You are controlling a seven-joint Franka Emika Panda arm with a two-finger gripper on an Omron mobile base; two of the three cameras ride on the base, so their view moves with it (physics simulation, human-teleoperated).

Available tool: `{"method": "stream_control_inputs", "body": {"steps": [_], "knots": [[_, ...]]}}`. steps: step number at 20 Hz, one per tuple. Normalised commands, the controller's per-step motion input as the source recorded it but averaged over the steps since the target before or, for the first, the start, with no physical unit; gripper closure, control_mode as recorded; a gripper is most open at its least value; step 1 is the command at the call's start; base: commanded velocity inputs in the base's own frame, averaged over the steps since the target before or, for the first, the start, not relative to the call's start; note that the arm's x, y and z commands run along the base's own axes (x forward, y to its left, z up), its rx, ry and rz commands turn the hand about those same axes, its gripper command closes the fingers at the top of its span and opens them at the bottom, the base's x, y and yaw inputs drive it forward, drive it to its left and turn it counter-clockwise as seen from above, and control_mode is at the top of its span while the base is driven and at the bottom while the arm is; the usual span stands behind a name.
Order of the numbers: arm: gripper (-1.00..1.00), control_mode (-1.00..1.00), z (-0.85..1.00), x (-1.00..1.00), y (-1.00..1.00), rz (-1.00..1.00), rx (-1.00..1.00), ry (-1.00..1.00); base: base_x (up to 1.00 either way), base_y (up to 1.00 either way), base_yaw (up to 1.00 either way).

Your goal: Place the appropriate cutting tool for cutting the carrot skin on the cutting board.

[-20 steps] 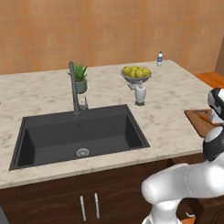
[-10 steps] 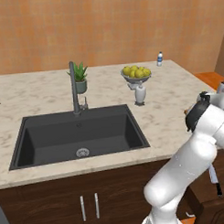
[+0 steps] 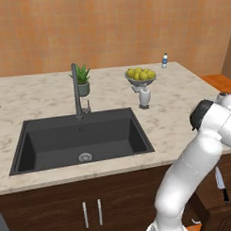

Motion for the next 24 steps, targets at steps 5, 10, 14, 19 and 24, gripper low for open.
{"method": "stream_control_inputs", "body": {"steps": [5, 10, 14, 19, 24], "knots": [[1.00, -1.00, -0.25, 0.27, -0.21, 0.08, 0.05, 0.00, 0.00, 0.00, 0.00], [1.00, -1.00, -0.01, 0.32, -0.21, 0.07, 0.05, 0.00, 0.00, 0.00, 0.00], [1.00, -1.00, -0.05, 0.27, -0.18, 0.05, 0.03, 0.00, 0.00, 0.00, 0.00], [-1.00, -1.00, -0.28, 0.03, -0.04, 0.03, 0.00, 0.00, 0.00, 0.00, 0.00], [-1.00, -1.00, -0.15, 0.00, 0.10, 0.00, 0.00, 0.00, 0.00, 0.00, 0.00]]}}
